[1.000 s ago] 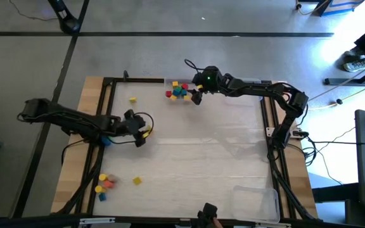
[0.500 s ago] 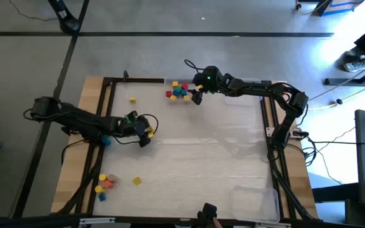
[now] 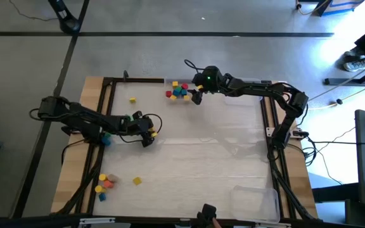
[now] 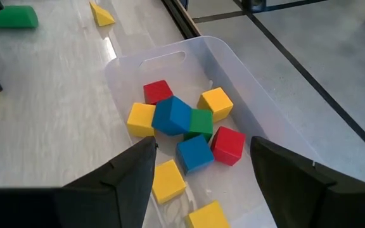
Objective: Sort blocks by size
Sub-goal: Put the triangle yellow block into the top right transparent bin
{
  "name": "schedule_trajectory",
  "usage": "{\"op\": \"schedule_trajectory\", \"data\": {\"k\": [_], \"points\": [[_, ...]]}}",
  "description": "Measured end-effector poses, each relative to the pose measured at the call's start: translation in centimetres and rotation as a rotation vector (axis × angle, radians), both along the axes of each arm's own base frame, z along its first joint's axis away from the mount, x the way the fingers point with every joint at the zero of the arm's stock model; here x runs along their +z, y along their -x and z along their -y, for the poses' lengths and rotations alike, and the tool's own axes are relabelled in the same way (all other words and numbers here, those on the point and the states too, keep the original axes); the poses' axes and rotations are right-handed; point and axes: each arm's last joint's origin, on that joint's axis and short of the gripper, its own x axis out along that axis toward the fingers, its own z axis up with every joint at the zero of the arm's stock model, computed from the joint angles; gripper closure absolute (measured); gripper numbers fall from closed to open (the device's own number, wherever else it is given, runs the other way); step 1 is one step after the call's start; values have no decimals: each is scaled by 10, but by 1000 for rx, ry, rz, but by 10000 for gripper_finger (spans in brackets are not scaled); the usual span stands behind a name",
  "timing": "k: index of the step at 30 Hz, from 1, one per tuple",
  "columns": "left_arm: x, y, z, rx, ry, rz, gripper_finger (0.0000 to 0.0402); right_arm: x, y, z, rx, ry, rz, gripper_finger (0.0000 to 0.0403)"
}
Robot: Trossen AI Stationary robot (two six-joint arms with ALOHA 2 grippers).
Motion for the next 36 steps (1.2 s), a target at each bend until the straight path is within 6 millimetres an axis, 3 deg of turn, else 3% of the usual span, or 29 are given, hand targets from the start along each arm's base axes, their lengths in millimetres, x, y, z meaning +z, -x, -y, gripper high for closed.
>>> {"op": "schedule_trajectory", "data": {"k": [4,11,15,25,31,36], "points": [[0,2,0,0,1,-23,274,-1,-4,-9,78,26,-23,148],[9,4,4,-37,-7,-22,279,0,-24,-50,237,93,-38,149],[38,-3,8,-83,2,133,276,1,-35,-79,339,147,-38,149],[100,7,16,-135,7,513,273,15,-54,-147,492,454,-18,149],[121,13,20,-194,84,692,273,28,-61,-183,493,726,27,149],[134,13,22,-241,125,820,273,35,-63,-199,525,802,88,149]]}}
